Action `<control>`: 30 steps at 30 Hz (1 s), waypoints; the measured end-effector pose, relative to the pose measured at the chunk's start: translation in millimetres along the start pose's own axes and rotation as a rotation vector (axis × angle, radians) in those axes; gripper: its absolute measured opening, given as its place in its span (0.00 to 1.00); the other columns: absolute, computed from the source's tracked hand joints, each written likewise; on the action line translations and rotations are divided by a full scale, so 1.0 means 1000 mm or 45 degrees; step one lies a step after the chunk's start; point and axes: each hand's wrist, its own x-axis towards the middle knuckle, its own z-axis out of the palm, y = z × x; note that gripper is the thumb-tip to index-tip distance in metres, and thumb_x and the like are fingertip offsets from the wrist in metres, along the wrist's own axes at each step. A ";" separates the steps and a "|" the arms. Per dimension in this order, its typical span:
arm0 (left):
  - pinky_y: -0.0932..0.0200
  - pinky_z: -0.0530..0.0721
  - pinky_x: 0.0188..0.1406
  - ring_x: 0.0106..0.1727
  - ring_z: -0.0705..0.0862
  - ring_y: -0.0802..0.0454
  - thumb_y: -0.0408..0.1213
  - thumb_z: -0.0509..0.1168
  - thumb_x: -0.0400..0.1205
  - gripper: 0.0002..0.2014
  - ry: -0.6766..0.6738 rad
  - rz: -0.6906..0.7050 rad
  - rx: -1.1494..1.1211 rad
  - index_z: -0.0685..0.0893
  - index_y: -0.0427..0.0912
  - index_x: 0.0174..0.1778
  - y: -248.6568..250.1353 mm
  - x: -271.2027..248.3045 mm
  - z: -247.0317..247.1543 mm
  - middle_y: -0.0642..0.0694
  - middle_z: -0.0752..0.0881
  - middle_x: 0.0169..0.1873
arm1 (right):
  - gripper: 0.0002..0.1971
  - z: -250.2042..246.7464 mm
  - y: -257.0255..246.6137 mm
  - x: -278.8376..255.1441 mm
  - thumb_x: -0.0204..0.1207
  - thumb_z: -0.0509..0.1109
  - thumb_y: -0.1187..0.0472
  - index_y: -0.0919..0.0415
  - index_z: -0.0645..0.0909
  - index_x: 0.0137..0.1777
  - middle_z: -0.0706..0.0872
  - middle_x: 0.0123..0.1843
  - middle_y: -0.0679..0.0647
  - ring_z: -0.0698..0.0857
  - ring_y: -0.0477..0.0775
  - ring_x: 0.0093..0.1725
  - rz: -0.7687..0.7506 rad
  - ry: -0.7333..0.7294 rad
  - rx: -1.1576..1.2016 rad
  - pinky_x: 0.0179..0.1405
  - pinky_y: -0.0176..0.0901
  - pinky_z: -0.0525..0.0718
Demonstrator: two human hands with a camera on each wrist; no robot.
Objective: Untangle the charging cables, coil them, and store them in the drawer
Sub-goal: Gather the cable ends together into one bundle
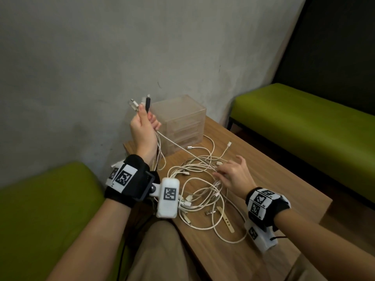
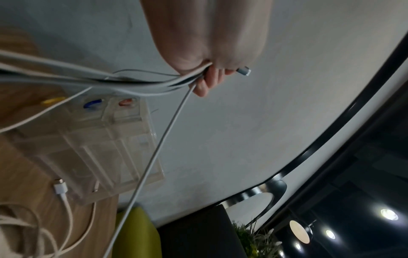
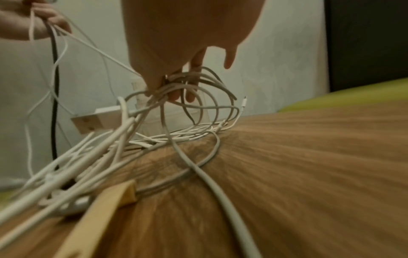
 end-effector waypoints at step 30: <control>0.69 0.68 0.23 0.23 0.66 0.56 0.40 0.50 0.87 0.22 -0.859 -0.036 1.042 0.69 0.43 0.25 -0.056 -0.076 0.031 0.49 0.70 0.22 | 0.13 -0.005 -0.005 -0.003 0.74 0.64 0.45 0.54 0.76 0.47 0.84 0.34 0.48 0.82 0.47 0.39 -0.378 0.223 -0.054 0.66 0.67 0.72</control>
